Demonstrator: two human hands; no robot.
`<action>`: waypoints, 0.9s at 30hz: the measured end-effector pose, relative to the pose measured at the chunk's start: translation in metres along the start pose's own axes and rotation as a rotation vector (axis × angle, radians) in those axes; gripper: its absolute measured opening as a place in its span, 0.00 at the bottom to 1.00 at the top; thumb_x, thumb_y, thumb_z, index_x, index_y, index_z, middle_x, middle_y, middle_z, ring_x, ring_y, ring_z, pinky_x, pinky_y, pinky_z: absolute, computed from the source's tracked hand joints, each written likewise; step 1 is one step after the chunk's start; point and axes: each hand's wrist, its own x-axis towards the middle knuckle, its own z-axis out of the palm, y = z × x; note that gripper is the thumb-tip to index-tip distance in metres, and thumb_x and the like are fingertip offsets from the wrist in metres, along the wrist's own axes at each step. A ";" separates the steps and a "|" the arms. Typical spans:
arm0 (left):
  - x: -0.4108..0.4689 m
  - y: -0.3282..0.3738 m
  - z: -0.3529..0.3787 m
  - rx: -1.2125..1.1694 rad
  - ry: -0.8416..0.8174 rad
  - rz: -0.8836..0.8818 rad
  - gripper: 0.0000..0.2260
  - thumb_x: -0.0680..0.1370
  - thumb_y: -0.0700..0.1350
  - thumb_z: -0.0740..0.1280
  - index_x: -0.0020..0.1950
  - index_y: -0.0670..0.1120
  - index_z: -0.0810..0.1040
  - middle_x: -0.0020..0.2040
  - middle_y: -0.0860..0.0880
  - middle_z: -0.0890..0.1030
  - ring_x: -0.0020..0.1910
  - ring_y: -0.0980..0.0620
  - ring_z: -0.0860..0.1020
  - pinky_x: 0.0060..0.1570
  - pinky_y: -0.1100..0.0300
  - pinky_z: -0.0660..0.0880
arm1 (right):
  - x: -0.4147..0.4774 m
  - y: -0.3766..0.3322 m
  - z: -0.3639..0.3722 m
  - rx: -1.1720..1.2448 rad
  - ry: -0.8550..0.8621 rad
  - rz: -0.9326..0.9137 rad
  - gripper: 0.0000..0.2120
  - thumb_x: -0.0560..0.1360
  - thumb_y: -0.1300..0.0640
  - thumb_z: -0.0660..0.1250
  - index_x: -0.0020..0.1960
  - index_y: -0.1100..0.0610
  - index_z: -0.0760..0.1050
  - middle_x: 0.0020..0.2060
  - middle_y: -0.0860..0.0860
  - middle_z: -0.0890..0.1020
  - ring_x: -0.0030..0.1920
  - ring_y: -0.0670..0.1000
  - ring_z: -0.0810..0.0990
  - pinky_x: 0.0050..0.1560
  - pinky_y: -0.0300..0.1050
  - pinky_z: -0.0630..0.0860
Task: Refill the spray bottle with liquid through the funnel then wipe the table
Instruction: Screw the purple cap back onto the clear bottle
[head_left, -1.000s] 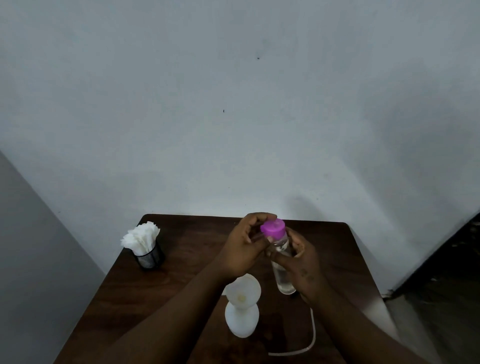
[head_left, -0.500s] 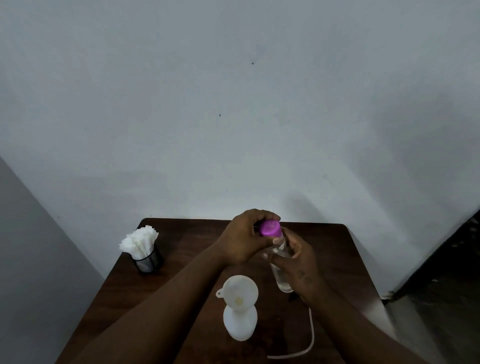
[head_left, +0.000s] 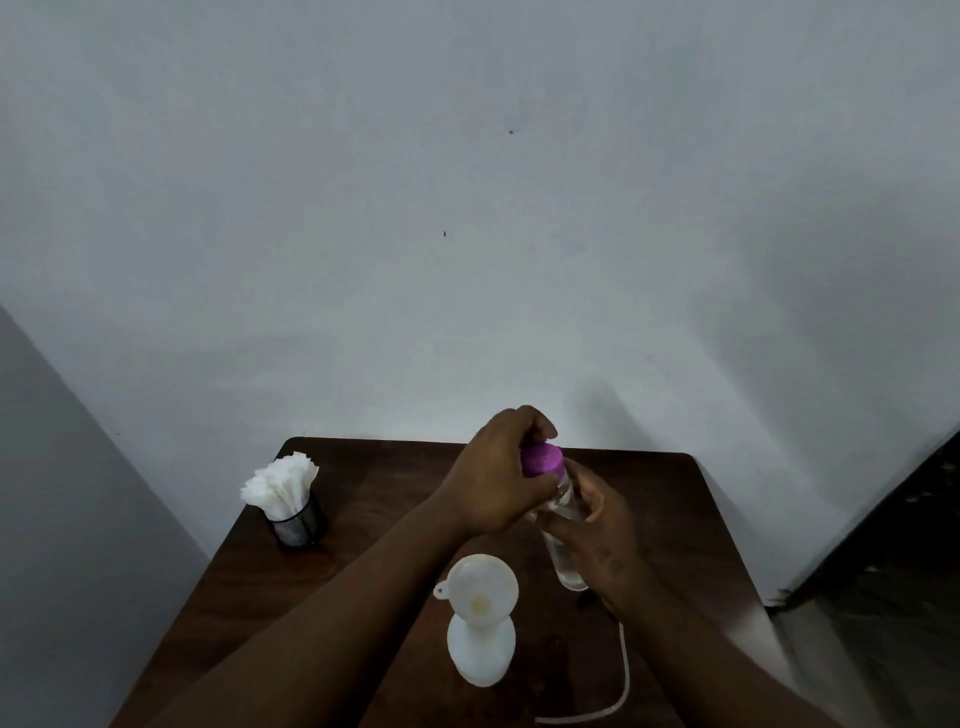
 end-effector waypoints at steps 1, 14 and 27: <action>0.000 0.000 -0.001 -0.042 -0.043 -0.009 0.21 0.69 0.44 0.76 0.59 0.54 0.74 0.57 0.55 0.77 0.56 0.54 0.78 0.54 0.51 0.80 | 0.000 0.000 0.001 0.001 0.002 -0.004 0.26 0.66 0.69 0.78 0.61 0.56 0.77 0.49 0.44 0.83 0.47 0.33 0.81 0.44 0.26 0.75; -0.001 0.008 -0.016 -0.159 -0.163 -0.047 0.23 0.71 0.39 0.76 0.62 0.53 0.75 0.62 0.55 0.77 0.64 0.58 0.76 0.58 0.60 0.79 | -0.002 -0.001 0.004 0.017 0.032 0.063 0.22 0.65 0.64 0.80 0.57 0.54 0.79 0.45 0.44 0.85 0.46 0.38 0.83 0.45 0.34 0.79; -0.012 0.008 -0.007 -0.249 -0.127 -0.084 0.25 0.72 0.40 0.76 0.66 0.55 0.75 0.63 0.55 0.77 0.61 0.54 0.78 0.57 0.54 0.81 | -0.010 -0.011 0.003 0.043 -0.019 -0.003 0.23 0.68 0.72 0.75 0.60 0.58 0.76 0.47 0.44 0.83 0.45 0.32 0.81 0.42 0.25 0.74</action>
